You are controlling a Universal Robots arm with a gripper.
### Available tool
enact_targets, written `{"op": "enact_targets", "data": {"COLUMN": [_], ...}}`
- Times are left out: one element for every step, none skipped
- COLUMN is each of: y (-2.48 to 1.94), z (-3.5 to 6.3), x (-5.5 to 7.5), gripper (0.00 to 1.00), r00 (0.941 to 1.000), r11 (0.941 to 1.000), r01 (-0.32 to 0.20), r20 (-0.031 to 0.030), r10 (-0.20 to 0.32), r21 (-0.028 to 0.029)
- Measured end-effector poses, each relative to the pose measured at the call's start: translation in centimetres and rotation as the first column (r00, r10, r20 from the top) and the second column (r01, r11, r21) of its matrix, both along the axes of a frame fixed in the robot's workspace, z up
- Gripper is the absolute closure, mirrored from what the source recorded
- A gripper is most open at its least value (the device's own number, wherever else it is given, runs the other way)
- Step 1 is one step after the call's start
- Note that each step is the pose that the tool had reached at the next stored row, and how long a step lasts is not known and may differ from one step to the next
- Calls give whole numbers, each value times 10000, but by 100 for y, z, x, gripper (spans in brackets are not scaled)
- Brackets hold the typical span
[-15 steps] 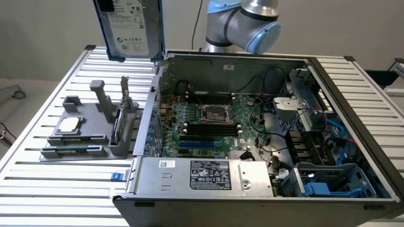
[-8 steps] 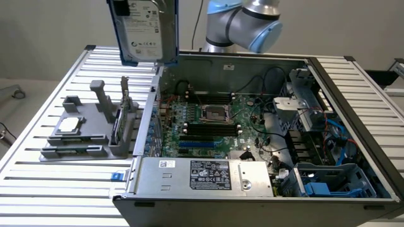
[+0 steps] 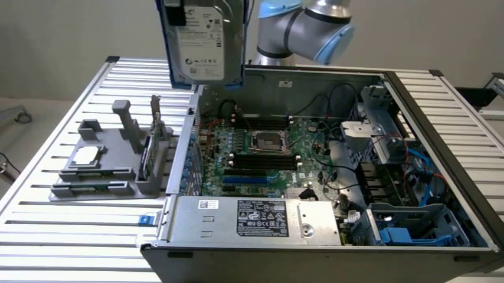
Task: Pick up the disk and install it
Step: 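Pick up the disk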
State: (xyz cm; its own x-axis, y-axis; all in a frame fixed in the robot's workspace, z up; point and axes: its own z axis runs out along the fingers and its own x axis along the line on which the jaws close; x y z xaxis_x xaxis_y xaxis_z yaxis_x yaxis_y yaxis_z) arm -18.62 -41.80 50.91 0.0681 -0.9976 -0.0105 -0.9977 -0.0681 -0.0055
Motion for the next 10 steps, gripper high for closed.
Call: {"op": "enact_targets", "data": {"y": [-21, -41, -61, -82, -102, -122, -142, -162, -182, -203], "z": [0, 0, 0, 0, 0, -1, 0, 0, 0, -1], "x": [41, 82, 124, 168, 209, 250, 291, 332, 374, 416], "gripper": [67, 67, 67, 67, 67, 67, 67, 67, 67, 67], "r00": [10000, 10000, 10000, 10000, 10000, 10000, 10000, 10000, 10000, 10000], "r11": [10000, 10000, 10000, 10000, 10000, 10000, 10000, 10000, 10000, 10000], "r01": [0, 1, 0, 1, 1, 0, 0, 1, 1, 1], "r20": [0, 0, 0, 0, 1, 1, 0, 0, 0, 1], "r10": [0, -1, 0, -1, -1, 0, 0, -1, -1, -1], "r21": [1, 1, 1, 1, 3, 4, 3, 3, 4, 5]}}
